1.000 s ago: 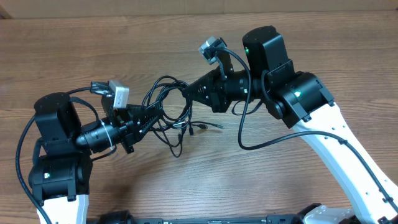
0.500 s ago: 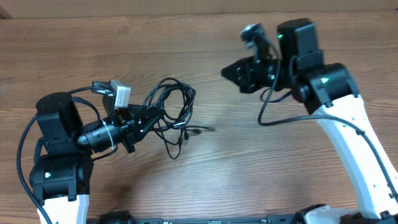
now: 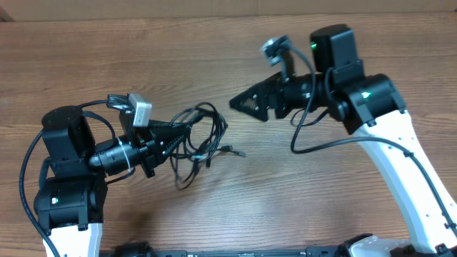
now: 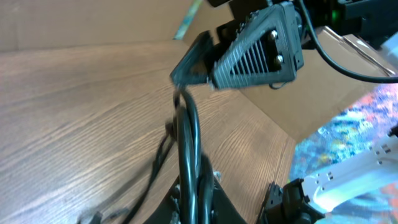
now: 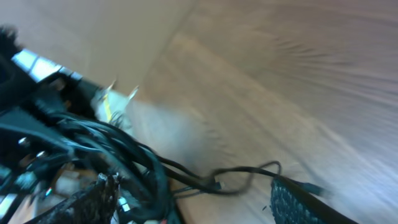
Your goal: Untangle cables
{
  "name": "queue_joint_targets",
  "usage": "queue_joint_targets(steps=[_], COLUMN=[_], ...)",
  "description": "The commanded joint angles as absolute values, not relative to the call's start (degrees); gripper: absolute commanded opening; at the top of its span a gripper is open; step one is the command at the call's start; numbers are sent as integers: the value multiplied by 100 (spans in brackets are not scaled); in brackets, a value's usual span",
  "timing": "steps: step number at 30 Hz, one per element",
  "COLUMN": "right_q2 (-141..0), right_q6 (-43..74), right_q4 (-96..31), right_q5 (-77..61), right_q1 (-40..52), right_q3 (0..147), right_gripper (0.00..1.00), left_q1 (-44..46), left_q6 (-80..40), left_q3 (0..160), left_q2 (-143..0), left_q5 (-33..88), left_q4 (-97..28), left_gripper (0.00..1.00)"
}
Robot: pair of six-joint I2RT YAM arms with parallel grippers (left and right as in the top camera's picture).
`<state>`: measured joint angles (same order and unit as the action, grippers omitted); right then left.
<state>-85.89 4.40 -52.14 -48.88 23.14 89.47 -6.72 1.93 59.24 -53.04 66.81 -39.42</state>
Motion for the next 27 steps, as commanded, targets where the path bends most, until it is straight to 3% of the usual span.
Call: queue_joint_targets(steps=[1, 3, 6, 12, 21, 22, 23, 27], right_q2=[-8488, -8488, -8488, -8493, -8495, -8495, -8495, -8495], right_q6=[554, 622, 617, 292, -720, -742, -740, -733], right_q4=[-5201, -5201, -5203, -5218, -5282, -5280, -5280, -5290], right_q5=[-5155, -5155, -5155, -5153, -5105, -5103, -5072, -4845], right_q1=[2561, 2665, 2786, 3002, 3376, 3395, 3411, 3413], right_q3=[8965, 8965, 8965, 8965, 8965, 8965, 8965, 8965], right_gripper=[69, 63, 63, 72, 59, 36, 4, 4], left_q1=[-628, -628, -628, -628, -628, -628, -628, -628], left_q6=[681, 720, 727, 506, -1846, -2117, -2311, -2641], left_q3=[6016, 6016, 6016, 6016, 6016, 6016, 6016, 6016], left_q2=[-5238, -5238, -5238, -5238, -5238, -5238, -5238, -5238], left_q5=[7168, 7188, 7199, 7205, 7135, 7135, 7135, 7135], left_q4=[-3927, -3920, -3920, -3865, -2617, -2443, -2305, -2047], left_gripper=[10, 10, 10, 10, 6, 6, 6, 6])
